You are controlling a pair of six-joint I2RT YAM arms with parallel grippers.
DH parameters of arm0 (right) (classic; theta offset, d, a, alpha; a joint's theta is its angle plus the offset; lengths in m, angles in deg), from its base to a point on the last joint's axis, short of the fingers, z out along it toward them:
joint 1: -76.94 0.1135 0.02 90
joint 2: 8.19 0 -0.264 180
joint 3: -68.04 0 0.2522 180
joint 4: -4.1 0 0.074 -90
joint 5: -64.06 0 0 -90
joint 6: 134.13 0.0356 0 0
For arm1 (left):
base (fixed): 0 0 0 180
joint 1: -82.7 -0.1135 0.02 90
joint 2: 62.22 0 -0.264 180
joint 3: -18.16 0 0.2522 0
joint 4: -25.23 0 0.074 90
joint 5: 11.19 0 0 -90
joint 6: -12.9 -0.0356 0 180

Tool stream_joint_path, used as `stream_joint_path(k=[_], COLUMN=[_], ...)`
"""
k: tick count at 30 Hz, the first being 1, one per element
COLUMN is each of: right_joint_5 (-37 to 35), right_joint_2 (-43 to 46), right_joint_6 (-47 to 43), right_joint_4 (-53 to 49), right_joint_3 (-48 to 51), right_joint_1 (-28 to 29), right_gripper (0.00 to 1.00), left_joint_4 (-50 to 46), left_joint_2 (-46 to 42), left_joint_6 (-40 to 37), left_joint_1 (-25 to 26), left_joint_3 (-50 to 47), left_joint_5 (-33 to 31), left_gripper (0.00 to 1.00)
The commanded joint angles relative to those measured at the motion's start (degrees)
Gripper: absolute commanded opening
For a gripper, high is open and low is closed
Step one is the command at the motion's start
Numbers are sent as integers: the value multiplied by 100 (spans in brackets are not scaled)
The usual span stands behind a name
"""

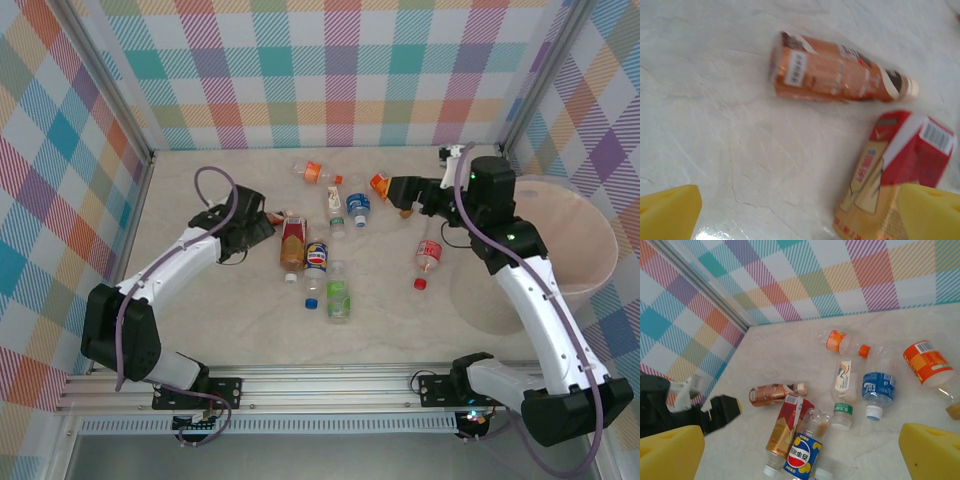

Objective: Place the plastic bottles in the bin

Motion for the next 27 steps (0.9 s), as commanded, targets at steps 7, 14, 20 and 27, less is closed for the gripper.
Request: stream_joint_path(k=[7, 14, 20, 27], right_joint_5=[-451, -764, -825, -880], right_joint_2=[-122, 128, 165, 154], right_joint_6=[-205, -337, -410, -455], right_joint_4=[189, -46, -263, -291], right_joint_3=[69, 220, 232, 243], right_joint_1=[373, 442, 456, 456], right_gripper=[100, 100, 100, 100], left_joint_4=[399, 982, 1156, 1322], left_joint_2=[1048, 1829, 2228, 2610], left_joint_6=[2611, 3961, 4361, 4419], left_joint_1=[-675, -717, -763, -842], left_joint_3=[532, 784, 959, 1068], left_joint_5=[556, 171, -238, -268], left_gripper=[100, 100, 100, 98])
